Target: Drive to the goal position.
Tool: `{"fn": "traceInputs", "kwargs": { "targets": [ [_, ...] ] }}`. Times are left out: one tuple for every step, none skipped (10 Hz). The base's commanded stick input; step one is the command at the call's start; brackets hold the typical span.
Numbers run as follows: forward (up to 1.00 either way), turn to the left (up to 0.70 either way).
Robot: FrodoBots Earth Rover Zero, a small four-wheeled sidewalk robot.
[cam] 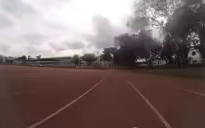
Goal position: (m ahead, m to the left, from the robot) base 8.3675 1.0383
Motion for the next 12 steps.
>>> {"fn": "traceInputs", "kwargs": {
  "targets": [
    [0.67, 0.0],
    [0.67, 0.0],
    [0.67, 0.0],
    [0.67, 0.0],
    [0.67, 0.0],
    [0.67, 0.0],
    [0.67, 0.0],
    [0.67, 0.0],
    [0.67, 0.0],
    [0.67, 0.0],
    [0.67, 0.0],
    [0.67, 0.0]
  ]
}}
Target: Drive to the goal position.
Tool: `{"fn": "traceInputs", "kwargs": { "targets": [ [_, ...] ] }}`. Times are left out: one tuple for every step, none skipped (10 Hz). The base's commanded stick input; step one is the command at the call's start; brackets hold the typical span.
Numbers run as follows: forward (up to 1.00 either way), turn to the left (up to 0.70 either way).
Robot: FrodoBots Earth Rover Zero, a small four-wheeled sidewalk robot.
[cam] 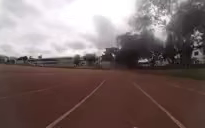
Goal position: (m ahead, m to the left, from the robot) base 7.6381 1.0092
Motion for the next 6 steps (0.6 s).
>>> {"fn": "traceInputs", "kwargs": {
  "targets": [
    [0.67, 0.0],
    [0.67, 0.0],
    [0.67, 0.0],
    [0.67, 0.0],
    [0.67, 0.0],
    [0.67, 0.0]
  ]
}}
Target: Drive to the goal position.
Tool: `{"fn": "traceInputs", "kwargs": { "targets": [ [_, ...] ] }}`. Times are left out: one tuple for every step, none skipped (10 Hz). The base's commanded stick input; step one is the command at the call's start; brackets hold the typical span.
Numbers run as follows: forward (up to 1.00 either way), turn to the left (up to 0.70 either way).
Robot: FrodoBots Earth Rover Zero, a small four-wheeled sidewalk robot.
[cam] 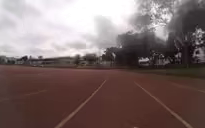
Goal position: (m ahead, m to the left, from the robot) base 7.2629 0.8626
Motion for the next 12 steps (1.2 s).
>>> {"fn": "traceInputs", "kwargs": {
  "targets": [
    [0.67, 0.0],
    [0.67, 0.0],
    [0.67, 0.0],
    [0.67, 0.0],
    [0.67, 0.0],
    [0.67, 0.0],
    [0.67, 0.0],
    [0.67, 0.0],
    [0.67, 0.0],
    [0.67, 0.0],
    [0.67, 0.0],
    [0.67, 0.0]
  ]
}}
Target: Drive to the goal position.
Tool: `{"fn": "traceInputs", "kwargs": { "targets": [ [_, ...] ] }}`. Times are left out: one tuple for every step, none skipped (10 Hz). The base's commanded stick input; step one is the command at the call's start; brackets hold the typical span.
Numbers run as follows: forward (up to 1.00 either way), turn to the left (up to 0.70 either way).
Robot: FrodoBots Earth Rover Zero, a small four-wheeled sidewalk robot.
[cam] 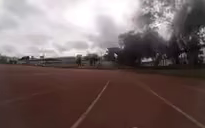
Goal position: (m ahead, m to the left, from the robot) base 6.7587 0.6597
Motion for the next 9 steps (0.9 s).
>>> {"fn": "traceInputs", "kwargs": {
  "targets": [
    [0.67, 0.0],
    [0.67, 0.0],
    [0.67, 0.0],
    [0.67, 0.0],
    [0.67, 0.0],
    [0.67, 0.0],
    [0.67, 0.0],
    [0.67, 0.0],
    [0.67, 0.0]
  ]
}}
